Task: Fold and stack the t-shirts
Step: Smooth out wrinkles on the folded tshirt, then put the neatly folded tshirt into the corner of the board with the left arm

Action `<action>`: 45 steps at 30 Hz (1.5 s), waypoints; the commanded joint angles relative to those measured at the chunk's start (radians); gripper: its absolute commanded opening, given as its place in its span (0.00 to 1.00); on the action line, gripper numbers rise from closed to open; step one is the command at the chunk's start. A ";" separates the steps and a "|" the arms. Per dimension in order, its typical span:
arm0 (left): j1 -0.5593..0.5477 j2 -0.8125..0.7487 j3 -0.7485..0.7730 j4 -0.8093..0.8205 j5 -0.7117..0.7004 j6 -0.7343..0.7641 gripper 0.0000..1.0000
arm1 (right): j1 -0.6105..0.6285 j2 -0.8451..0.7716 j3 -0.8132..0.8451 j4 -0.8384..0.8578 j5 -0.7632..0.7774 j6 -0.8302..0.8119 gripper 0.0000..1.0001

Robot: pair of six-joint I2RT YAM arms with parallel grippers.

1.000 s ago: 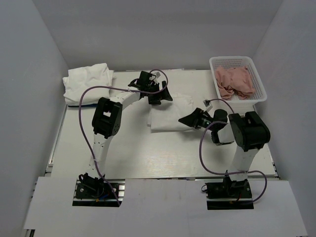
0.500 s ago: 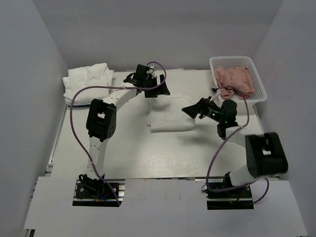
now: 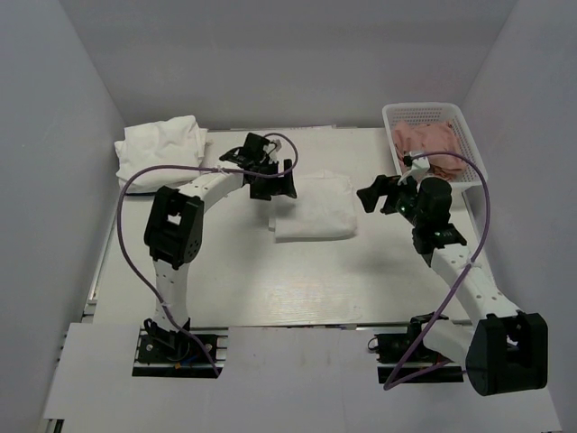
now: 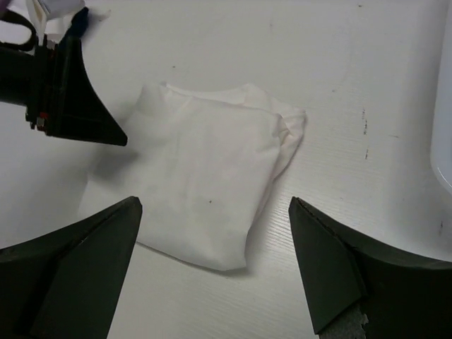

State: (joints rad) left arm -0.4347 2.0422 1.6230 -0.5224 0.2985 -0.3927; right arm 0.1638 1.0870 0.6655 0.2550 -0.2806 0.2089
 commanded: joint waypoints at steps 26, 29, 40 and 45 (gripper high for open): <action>-0.147 0.257 0.099 -0.122 -0.194 0.028 0.00 | 0.000 -0.067 0.034 -0.049 0.107 -0.035 0.90; -0.136 0.244 0.172 -0.131 -0.223 0.047 0.00 | 0.002 -0.091 0.032 -0.057 0.130 -0.045 0.90; -0.104 -0.032 0.239 -0.100 -0.519 0.548 0.00 | 0.000 -0.128 0.029 -0.082 0.182 -0.082 0.90; -0.075 -0.212 0.097 -0.045 -0.509 0.742 0.00 | 0.000 -0.124 0.029 -0.083 0.178 -0.078 0.90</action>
State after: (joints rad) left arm -0.5236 1.9919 1.7630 -0.6338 -0.1677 0.1558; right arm 0.1638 0.9768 0.6796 0.1593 -0.1143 0.1459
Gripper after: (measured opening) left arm 0.135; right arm 0.904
